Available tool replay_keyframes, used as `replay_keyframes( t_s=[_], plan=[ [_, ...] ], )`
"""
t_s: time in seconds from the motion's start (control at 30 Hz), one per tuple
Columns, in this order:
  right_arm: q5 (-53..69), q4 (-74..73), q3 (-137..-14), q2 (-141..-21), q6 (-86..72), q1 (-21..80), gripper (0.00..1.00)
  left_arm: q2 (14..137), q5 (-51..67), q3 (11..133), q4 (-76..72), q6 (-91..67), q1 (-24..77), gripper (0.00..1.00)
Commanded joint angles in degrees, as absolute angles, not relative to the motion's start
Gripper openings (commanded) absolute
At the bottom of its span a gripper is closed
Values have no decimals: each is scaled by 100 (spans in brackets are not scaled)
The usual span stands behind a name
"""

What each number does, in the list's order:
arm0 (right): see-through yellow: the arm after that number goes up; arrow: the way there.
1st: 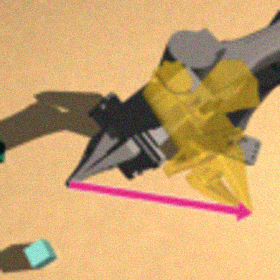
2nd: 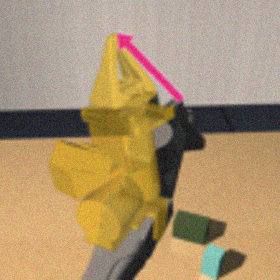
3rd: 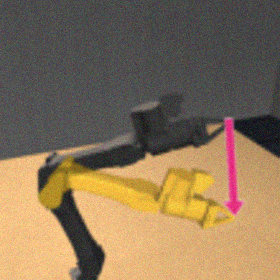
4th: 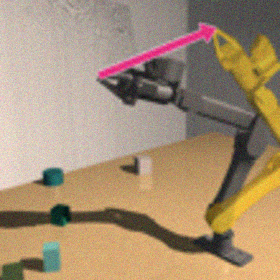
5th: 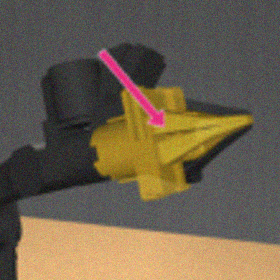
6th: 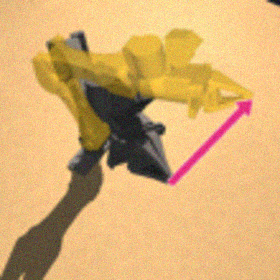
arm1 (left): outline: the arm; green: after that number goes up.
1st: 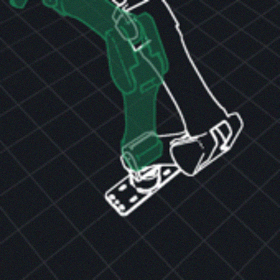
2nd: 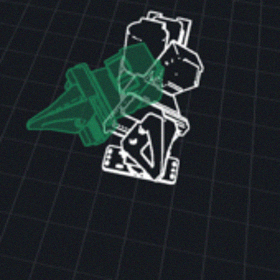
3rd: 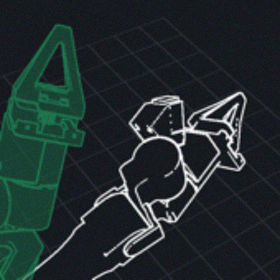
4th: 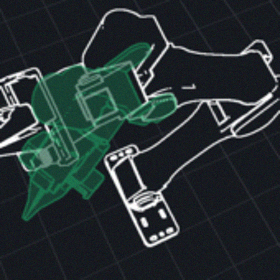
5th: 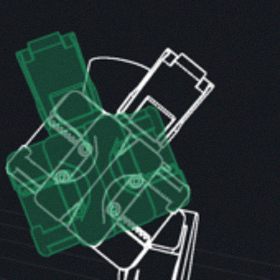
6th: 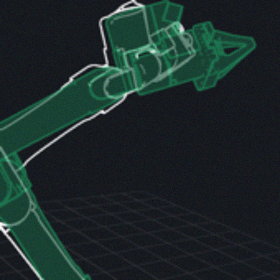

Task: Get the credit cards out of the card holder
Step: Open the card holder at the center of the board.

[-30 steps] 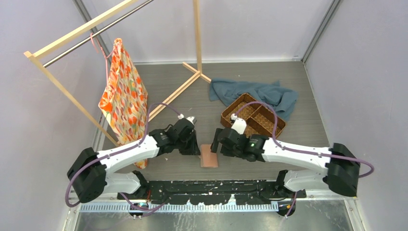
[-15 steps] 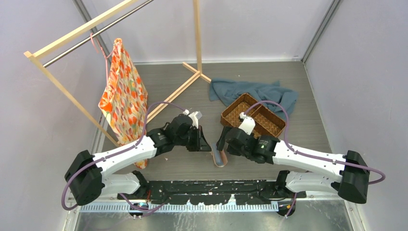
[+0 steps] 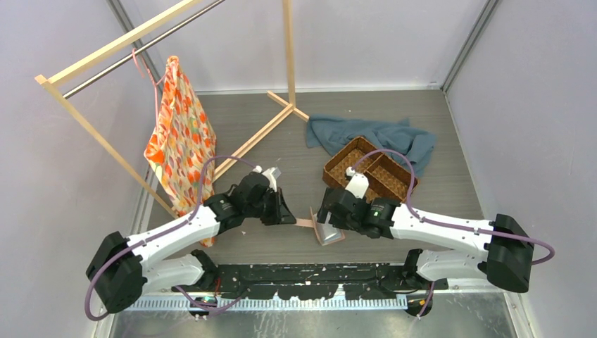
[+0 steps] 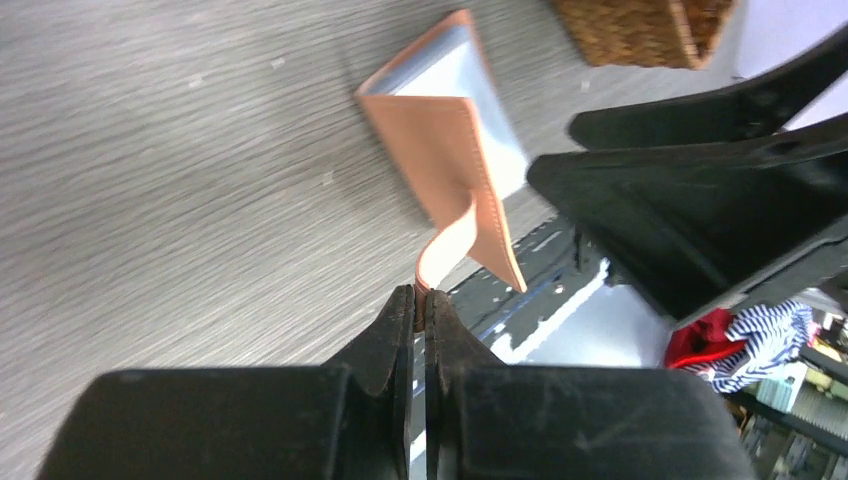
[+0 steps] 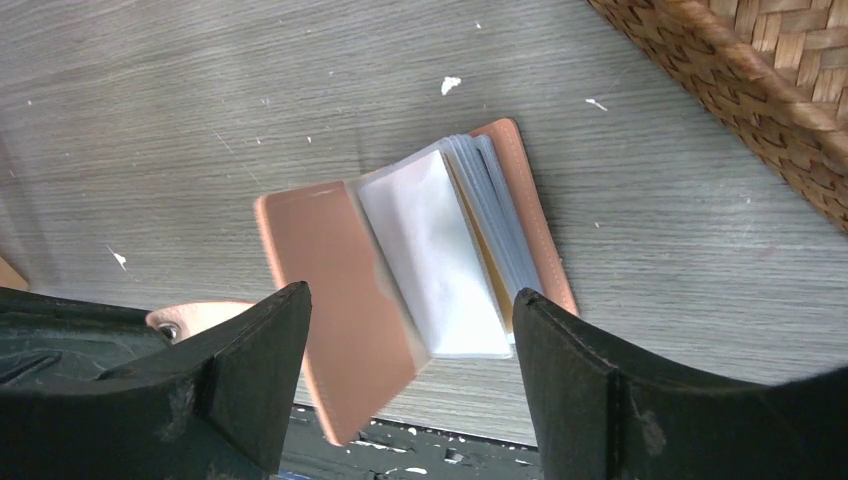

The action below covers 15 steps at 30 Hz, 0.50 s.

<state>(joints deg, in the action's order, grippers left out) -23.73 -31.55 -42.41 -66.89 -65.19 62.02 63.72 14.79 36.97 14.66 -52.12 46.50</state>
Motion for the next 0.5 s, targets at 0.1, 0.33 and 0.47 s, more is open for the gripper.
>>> replay_keyframes(
  t_s=[0.1,0.33,0.47],
  plan=[
    [-2444,-3051,-4070,-6626,-6667,6196,63,5849,744,3445,2678,-4997,4404,1],
    [-2234,-2735,-4062,-6850,-6622,6195,41,6314,281,3407,2968,-4970,4151,1],
    [-2125,-2501,-3919,-6868,-6813,6193,35,6804,71,3504,3068,-4979,4144,0]
  ],
)
